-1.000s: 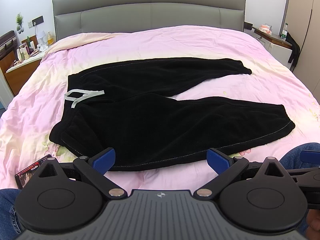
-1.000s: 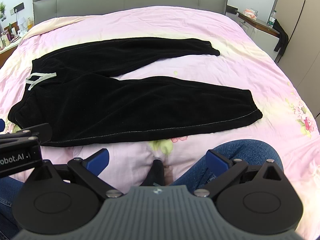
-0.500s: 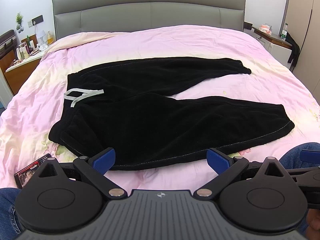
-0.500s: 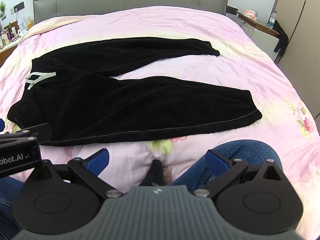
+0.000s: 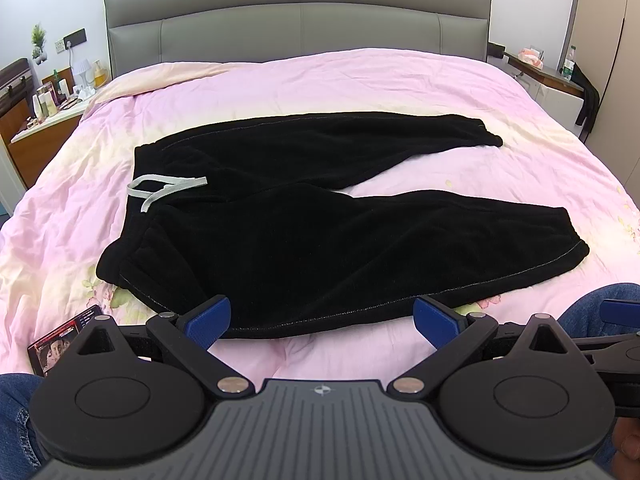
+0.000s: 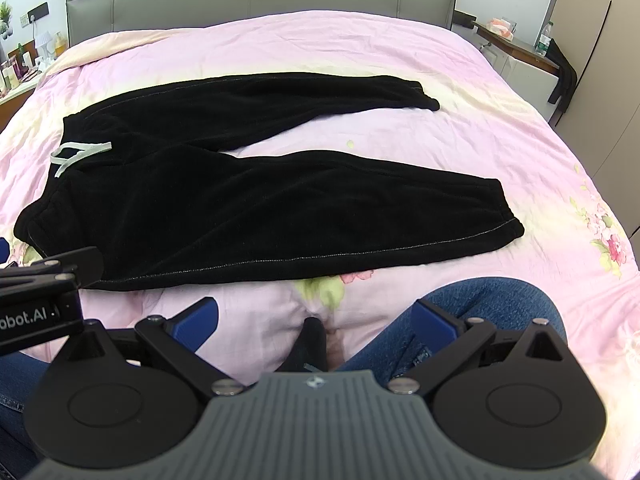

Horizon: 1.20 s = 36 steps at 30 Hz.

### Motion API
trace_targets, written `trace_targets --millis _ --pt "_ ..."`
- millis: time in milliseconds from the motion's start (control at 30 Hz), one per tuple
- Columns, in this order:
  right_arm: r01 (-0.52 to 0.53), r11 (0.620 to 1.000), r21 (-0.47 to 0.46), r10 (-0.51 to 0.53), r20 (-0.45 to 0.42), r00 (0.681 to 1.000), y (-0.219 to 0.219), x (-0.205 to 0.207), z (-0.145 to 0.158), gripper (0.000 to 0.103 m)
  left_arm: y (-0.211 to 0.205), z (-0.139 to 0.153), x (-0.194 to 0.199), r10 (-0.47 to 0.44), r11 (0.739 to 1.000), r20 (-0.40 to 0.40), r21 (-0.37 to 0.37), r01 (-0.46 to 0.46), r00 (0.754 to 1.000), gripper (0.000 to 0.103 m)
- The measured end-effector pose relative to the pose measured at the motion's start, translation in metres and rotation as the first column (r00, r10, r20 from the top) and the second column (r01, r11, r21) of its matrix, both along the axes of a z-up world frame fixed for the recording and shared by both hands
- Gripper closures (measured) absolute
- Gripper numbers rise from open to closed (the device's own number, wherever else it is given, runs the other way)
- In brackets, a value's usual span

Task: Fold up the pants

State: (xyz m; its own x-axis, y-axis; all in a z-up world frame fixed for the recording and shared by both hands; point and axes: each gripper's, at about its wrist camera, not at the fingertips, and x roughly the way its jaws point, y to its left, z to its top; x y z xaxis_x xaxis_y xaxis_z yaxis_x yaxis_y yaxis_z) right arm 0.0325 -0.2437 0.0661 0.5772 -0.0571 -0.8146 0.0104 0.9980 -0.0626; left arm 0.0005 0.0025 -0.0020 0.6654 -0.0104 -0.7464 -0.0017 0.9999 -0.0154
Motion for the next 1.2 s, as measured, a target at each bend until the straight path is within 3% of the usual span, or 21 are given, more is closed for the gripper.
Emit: trace_targets --millis 1200 --pt "0.0 1.0 -0.012 0.0 -0.011 1.0 -0.002 0.001 -0.009 0.005 -0.001 -0.015 0.003 -0.01 1.0 -0.016 -0.002 0.01 1.0 0.0"
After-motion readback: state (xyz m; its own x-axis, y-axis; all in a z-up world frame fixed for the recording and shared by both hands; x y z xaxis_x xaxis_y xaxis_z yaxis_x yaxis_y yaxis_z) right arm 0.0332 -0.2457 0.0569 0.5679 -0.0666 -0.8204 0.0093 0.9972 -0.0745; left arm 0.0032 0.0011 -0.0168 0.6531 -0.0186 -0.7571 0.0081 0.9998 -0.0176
